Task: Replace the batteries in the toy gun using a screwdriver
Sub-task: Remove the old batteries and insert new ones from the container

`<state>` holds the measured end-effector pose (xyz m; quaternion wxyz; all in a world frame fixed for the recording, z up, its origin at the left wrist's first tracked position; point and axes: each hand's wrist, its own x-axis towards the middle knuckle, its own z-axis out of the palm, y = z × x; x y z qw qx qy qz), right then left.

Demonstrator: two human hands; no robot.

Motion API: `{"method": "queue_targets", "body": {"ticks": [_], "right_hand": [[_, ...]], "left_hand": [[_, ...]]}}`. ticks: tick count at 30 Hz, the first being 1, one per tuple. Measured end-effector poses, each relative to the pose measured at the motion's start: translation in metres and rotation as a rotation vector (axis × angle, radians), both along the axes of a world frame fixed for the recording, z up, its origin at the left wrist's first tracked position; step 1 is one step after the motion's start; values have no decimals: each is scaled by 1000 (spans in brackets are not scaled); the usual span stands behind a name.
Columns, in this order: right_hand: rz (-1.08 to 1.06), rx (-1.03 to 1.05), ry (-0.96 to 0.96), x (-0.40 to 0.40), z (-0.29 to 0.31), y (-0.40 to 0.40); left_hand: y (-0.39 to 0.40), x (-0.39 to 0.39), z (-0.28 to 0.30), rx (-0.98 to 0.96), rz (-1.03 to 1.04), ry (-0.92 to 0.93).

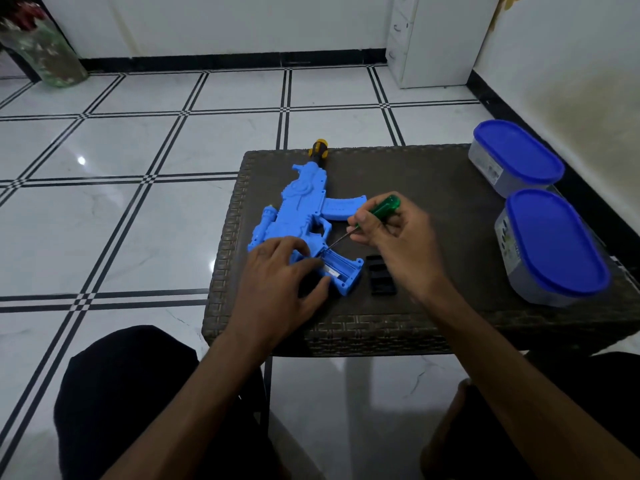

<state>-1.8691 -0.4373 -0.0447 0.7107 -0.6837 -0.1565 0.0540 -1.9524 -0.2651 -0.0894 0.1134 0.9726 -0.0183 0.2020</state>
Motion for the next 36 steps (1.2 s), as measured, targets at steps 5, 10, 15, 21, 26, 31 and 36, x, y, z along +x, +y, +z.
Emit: {"method": "queue_targets", "body": {"ticks": [5,10,15,21,26,31,36], "right_hand": [[46,-53,-3,1,-1,5],[58,-58,7,1,-4,12],[68,-3,49,2,-2,12],[64,83,152,-1,-6,7],[100,74,198,-2,-9,-6],[130,18,167,-2,-8,-11],[138,37,142,0,-4,-7]], "left_hand": [[4,-2,-1,8,-53,-2],[8,1,1,8,-90,15],[15,-3,-2,-62,-91,-22],[16,-7,2,-145,0,-14],[14,-5,2,-16,-60,21],[7,2,11,72,-63,82],[0,7,21,141,-103,136]]}}
